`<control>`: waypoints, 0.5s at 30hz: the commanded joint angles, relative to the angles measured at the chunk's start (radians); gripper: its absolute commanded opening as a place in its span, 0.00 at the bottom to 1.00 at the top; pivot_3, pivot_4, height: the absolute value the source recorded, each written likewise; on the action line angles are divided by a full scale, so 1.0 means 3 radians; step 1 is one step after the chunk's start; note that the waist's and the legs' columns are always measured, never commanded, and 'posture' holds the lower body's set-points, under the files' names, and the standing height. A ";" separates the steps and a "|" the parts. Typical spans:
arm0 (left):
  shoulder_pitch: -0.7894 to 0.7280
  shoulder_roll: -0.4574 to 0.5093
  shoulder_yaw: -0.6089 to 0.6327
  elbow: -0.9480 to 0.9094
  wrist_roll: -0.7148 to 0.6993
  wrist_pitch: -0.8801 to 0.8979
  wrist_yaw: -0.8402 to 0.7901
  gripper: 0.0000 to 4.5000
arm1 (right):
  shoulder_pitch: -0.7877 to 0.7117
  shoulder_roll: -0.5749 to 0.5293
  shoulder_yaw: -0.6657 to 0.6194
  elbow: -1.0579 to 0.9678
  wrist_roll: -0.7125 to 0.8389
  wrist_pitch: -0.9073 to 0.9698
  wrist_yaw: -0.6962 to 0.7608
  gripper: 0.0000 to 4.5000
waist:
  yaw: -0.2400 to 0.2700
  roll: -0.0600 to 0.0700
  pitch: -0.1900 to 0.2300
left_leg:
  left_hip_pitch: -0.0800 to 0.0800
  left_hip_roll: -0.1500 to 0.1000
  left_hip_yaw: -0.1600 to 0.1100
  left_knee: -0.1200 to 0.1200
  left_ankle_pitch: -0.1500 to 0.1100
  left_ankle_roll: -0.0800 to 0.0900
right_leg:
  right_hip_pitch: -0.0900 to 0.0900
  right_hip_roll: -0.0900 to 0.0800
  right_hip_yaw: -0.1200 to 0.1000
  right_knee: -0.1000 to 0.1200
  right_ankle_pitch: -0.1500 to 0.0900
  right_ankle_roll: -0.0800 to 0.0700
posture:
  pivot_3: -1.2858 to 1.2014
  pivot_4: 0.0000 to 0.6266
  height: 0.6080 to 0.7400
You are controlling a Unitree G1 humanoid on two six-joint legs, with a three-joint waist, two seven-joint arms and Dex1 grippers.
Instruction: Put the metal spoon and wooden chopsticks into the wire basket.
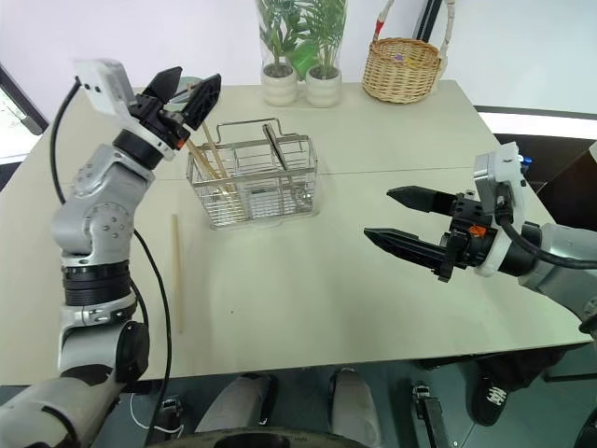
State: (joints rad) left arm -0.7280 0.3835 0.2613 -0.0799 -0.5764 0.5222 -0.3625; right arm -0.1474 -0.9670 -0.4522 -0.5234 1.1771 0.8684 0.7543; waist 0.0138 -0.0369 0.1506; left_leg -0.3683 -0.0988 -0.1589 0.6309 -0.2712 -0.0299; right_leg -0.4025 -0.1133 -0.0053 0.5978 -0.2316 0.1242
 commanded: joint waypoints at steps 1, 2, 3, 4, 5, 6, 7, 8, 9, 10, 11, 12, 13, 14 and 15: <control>-0.0379 0.0371 0.0218 -0.0281 -0.0213 0.0474 0.0155 0.99 | -0.0099 -0.0012 0.0038 0.0027 -0.0046 -0.0056 0.0055 1.00 | 0.0002 0.0000 0.0001 | -0.0004 0.0001 -0.0001 0.0000 0.0000 0.0000 | -0.0003 0.0002 0.0000 0.0000 0.0000 0.0000 | 0.52 0.24 0.70; -0.0464 0.0485 0.0263 -0.0281 -0.0266 0.0630 0.0209 0.99 | -0.0112 -0.0006 0.0059 0.0036 -0.0059 -0.0063 0.0066 1.00 | 0.0002 0.0001 0.0001 | -0.0007 0.0002 -0.0002 0.0000 0.0000 0.0000 | -0.0007 0.0003 -0.0001 0.0001 0.0001 -0.0001 | 0.52 0.24 0.70; -0.0541 0.0591 0.0306 -0.0264 -0.0309 0.0792 0.0261 0.99 | -0.0126 0.0002 0.0081 0.0047 -0.0078 -0.0069 0.0077 1.00 | 0.0002 0.0001 0.0001 | -0.0008 0.0002 -0.0003 0.0000 0.0000 0.0000 | -0.0008 0.0004 -0.0001 0.0001 0.0001 -0.0001 | 0.52 0.24 0.70; -0.0674 0.0758 0.0378 -0.0167 -0.0318 0.1077 0.0386 0.99 | -0.0135 0.0015 0.0124 0.0054 -0.0118 -0.0088 0.0102 1.00 | -0.0002 0.0001 0.0001 | -0.0008 0.0002 -0.0003 0.0000 0.0000 0.0000 | -0.0008 0.0004 -0.0001 0.0001 0.0001 -0.0001 | 0.52 0.24 0.70; -0.0764 0.0869 0.0424 -0.0097 -0.0326 0.1282 0.0480 0.99 | -0.0141 0.0024 0.0154 0.0059 -0.0148 -0.0100 0.0120 1.00 | -0.0002 0.0003 0.0000 | -0.0007 0.0002 -0.0002 0.0000 0.0000 0.0000 | -0.0008 0.0004 -0.0001 0.0001 0.0001 -0.0001 | 0.52 0.24 0.70; -0.0837 0.0956 0.0456 -0.0036 -0.0306 0.1443 0.0576 0.99 | -0.0143 0.0031 0.0182 0.0061 -0.0178 -0.0113 0.0141 1.00 | -0.0002 0.0007 -0.0001 | -0.0006 0.0001 -0.0001 -0.0002 0.0000 0.0000 | -0.0008 0.0004 -0.0001 0.0000 0.0001 0.0000 | 0.52 0.24 0.70; -0.0916 0.0988 0.0556 0.0020 -0.0353 0.1623 0.0701 0.99 | -0.0142 0.0037 0.0208 0.0061 -0.0210 -0.0127 0.0164 1.00 | -0.0003 0.0010 -0.0003 | -0.0004 0.0001 -0.0001 -0.0002 0.0000 0.0000 | -0.0007 0.0004 -0.0001 0.0001 0.0001 0.0000 | 0.52 0.24 0.70; -0.0981 0.1017 0.0634 0.0058 -0.0345 0.1905 0.0877 0.99 | -0.0146 0.0043 0.0232 0.0065 -0.0234 -0.0137 0.0187 1.00 | -0.0002 0.0014 -0.0004 | -0.0004 0.0000 0.0000 -0.0003 0.0000 0.0000 | -0.0007 0.0003 -0.0001 0.0001 0.0001 0.0000 | 0.52 0.24 0.70; -0.1032 0.1032 0.0692 0.0081 -0.0336 0.2121 0.1007 0.99 | -0.0148 0.0048 0.0249 0.0069 -0.0253 -0.0146 0.0205 1.00 | -0.0001 0.0014 -0.0004 | -0.0003 0.0000 0.0000 -0.0003 0.0000 0.0000 | -0.0006 0.0003 -0.0001 0.0001 0.0001 0.0001 | 0.52 0.24 0.70; -0.1075 0.1031 0.0747 0.0091 -0.0325 0.2320 0.1117 0.99 | -0.0154 0.0051 0.0264 0.0076 -0.0269 -0.0155 0.0221 1.00 | 0.0005 0.0014 -0.0003 | -0.0002 0.0000 -0.0001 -0.0003 0.0000 0.0000 | -0.0005 0.0003 -0.0001 0.0002 0.0001 0.0001 | 0.52 0.24 0.70; -0.1096 0.1032 0.0793 0.0088 -0.0235 0.2599 0.1272 0.99 | -0.0172 0.0055 0.0287 0.0093 -0.0286 -0.0164 0.0233 1.00 | 0.0006 0.0013 -0.0003 | -0.0002 0.0000 -0.0004 -0.0002 0.0000 0.0000 | -0.0005 0.0004 -0.0001 0.0003 0.0001 0.0002 | 0.52 0.24 0.70; -0.1107 0.1043 0.0815 0.0082 -0.0152 0.2865 0.1383 0.99 | -0.0190 0.0058 0.0305 0.0109 -0.0299 -0.0170 0.0243 1.00 | 0.0006 0.0013 -0.0003 | -0.0003 0.0000 -0.0006 0.0000 0.0001 -0.0001 | -0.0004 0.0005 -0.0001 0.0004 0.0002 0.0004 | 0.52 0.24 0.70; -0.1080 0.1070 0.0792 0.0054 -0.0073 0.3111 0.1458 0.99 | -0.0209 0.0062 0.0325 0.0126 -0.0313 -0.0177 0.0253 1.00 | 0.0001 0.0012 -0.0003 | -0.0003 0.0000 -0.0006 0.0000 0.0001 -0.0001 | -0.0004 0.0006 -0.0001 0.0004 0.0003 0.0005 | 0.52 0.24 0.70; -0.1050 0.1080 0.0782 0.0016 -0.0021 0.3296 0.1498 0.99 | -0.0223 0.0066 0.0340 0.0139 -0.0325 -0.0181 0.0262 1.00 | -0.0003 0.0012 -0.0003 | -0.0003 0.0000 -0.0006 0.0001 0.0001 -0.0002 | -0.0004 0.0006 -0.0001 0.0004 0.0004 0.0006 | 0.52 0.24 0.70; -0.1024 0.1083 0.0764 -0.0018 0.0018 0.3446 0.1502 0.99 | -0.0238 0.0072 0.0355 0.0148 -0.0336 -0.0183 0.0270 1.00 | -0.0003 0.0012 -0.0003 | -0.0002 0.0000 -0.0005 0.0001 0.0001 -0.0002 | -0.0005 0.0006 -0.0001 0.0004 0.0004 0.0006 | 0.52 0.24 0.70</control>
State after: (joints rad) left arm -1.0242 0.6876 0.4845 -0.0439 -0.5954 1.4812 0.0694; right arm -0.2007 -0.9516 -0.3357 -0.4766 1.0809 0.8322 0.8259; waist 0.0128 -0.0332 0.1498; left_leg -0.3687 -0.0989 -0.1602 0.6310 -0.2709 -0.0305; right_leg -0.4040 -0.1116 -0.0054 0.5994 -0.2305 0.1260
